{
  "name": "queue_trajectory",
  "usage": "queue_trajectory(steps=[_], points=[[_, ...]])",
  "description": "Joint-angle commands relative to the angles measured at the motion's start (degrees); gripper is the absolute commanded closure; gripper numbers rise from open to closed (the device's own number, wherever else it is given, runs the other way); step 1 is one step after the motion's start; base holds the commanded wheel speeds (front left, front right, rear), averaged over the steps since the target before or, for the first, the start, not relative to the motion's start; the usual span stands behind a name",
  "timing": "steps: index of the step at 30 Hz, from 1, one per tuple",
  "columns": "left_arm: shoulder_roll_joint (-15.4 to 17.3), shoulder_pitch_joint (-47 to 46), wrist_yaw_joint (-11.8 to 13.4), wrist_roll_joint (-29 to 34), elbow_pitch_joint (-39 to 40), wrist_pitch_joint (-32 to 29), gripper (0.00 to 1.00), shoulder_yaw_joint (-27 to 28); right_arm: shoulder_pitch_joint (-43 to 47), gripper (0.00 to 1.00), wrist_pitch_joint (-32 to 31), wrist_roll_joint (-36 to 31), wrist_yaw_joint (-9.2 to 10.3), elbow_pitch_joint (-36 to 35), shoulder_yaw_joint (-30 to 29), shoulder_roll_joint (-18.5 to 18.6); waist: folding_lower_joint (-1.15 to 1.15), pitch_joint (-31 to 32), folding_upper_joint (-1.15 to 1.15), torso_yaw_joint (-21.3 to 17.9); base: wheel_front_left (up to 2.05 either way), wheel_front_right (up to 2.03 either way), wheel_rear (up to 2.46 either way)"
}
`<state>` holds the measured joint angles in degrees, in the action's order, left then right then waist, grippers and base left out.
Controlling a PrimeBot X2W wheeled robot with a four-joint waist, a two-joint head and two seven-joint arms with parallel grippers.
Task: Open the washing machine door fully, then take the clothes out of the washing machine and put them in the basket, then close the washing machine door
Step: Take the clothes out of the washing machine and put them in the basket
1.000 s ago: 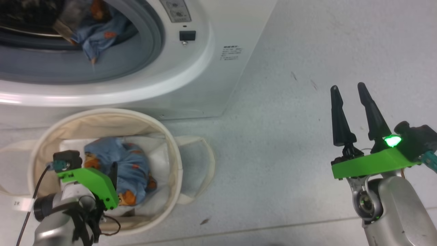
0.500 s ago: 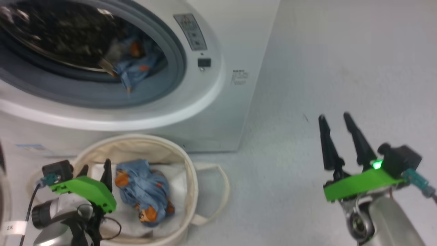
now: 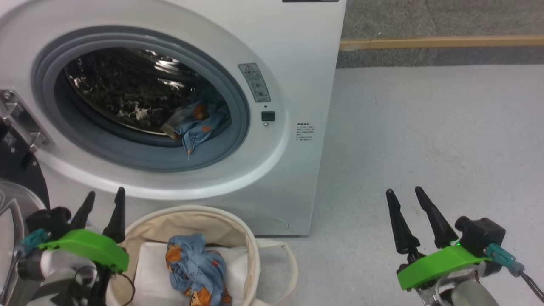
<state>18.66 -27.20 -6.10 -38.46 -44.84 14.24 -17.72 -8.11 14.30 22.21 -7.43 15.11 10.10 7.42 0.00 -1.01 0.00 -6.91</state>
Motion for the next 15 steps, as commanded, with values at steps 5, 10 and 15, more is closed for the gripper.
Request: queue_trajectory(steps=[5,10,15], points=[[3.66,5.21,2.48,2.13,10.48,0.74,0.00,6.51,-1.14,0.00,0.70,0.29,-0.06,-1.52,1.18,-0.43,0.00,1.77,0.00,-1.25,0.00,0.00,0.00],[3.23,11.88,4.30,2.08,16.84,0.75,0.00,10.00,-1.31,0.00,0.70,0.52,-0.06,-1.42,1.23,-0.84,0.00,1.89,0.00,-1.87,0.00,0.00,0.00],[2.74,15.71,5.28,2.46,20.40,0.75,0.00,10.69,-1.23,0.00,0.70,0.65,-0.06,-1.09,1.17,-1.13,0.00,2.20,0.00,-2.17,0.00,0.00,0.00]])
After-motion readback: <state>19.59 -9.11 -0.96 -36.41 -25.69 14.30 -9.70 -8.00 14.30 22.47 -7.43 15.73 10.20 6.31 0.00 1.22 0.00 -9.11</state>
